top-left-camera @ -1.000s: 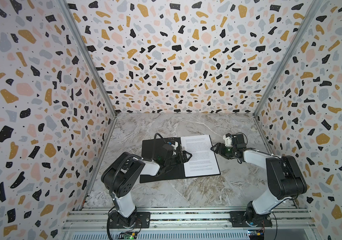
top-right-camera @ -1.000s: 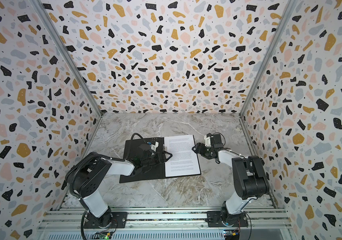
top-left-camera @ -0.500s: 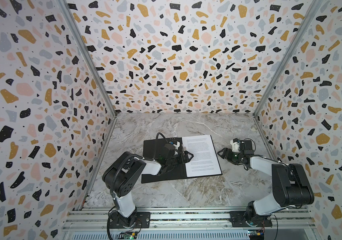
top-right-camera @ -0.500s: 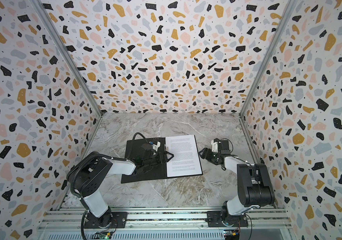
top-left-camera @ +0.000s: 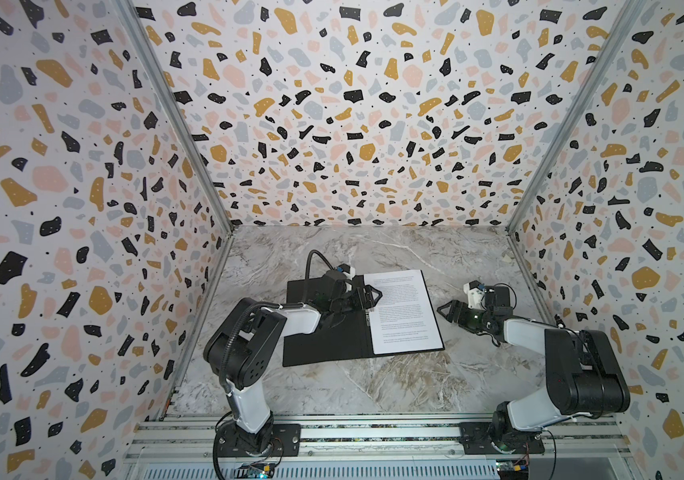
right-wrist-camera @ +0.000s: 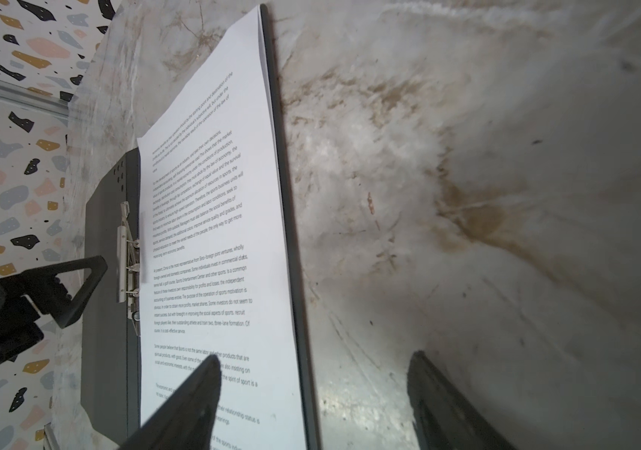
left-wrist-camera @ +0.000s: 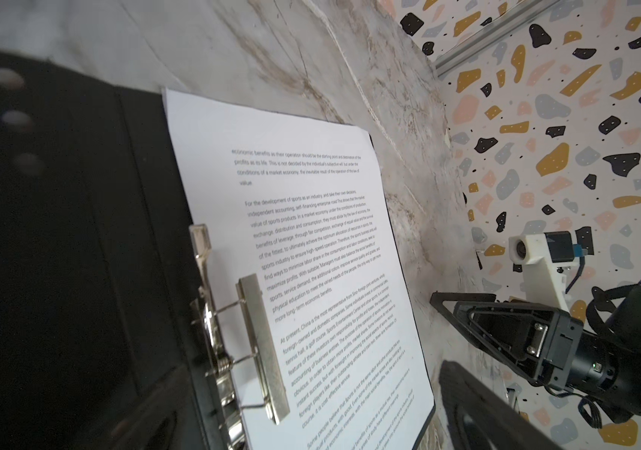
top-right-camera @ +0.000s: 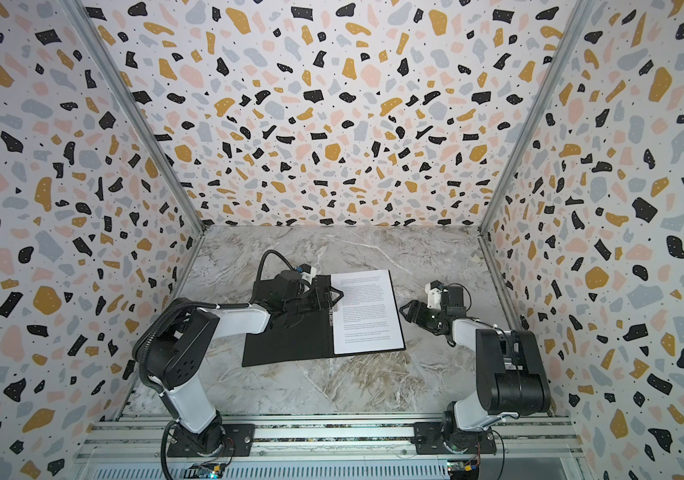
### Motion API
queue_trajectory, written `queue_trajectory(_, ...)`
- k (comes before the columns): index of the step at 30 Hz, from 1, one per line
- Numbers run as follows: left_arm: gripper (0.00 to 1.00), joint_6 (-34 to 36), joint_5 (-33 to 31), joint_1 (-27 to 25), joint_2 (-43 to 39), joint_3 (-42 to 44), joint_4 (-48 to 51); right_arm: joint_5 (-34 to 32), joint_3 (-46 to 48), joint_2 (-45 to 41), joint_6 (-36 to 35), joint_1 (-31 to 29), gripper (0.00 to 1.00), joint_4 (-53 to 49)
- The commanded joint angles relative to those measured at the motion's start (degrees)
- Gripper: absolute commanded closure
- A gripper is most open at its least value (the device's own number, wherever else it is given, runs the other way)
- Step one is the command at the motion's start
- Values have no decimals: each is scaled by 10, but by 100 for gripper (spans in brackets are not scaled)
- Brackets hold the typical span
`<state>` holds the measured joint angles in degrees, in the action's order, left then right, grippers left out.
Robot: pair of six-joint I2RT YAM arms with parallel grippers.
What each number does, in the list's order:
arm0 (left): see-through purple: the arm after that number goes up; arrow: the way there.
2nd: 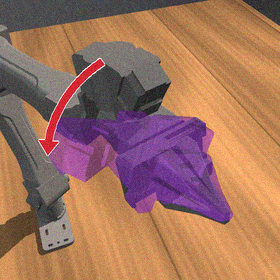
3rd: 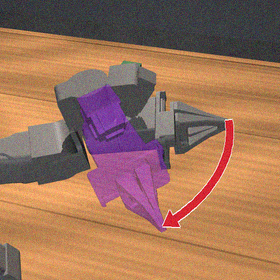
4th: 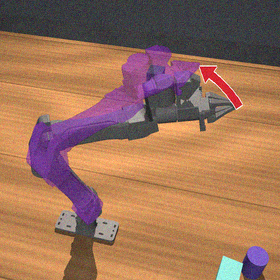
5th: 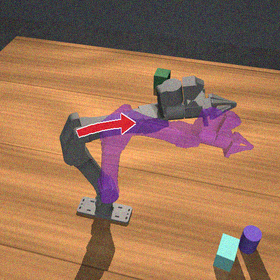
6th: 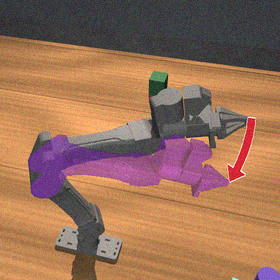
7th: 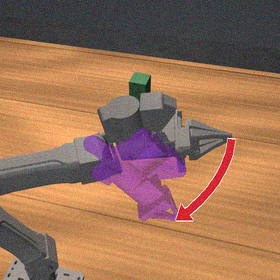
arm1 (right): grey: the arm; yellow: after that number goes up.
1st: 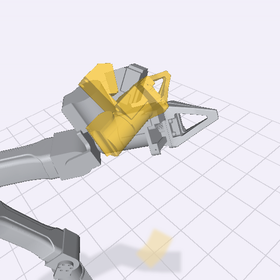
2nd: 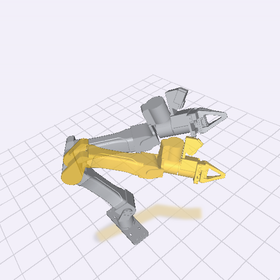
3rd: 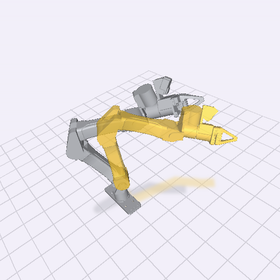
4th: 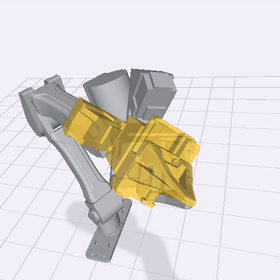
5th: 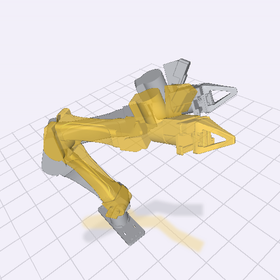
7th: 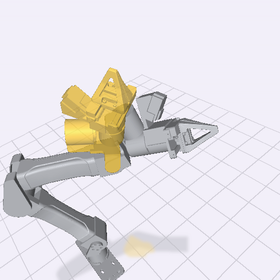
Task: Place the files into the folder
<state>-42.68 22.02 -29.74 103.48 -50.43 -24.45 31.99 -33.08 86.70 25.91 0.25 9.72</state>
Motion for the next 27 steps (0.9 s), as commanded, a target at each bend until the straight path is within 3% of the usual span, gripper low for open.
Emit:
queue_trajectory(1, 0, 23, 10, 8, 27, -25, 15, 13, 6, -6, -15, 10, 24, 8)
queue_trajectory(12, 0, 28, 37, 27, 95, -83, 11, 18, 11, 17, -23, 25, 25, 19)
queue_trajectory(27, 0, -13, 72, 31, 98, -79, -47, 30, 17, 41, -21, 25, 26, 31)
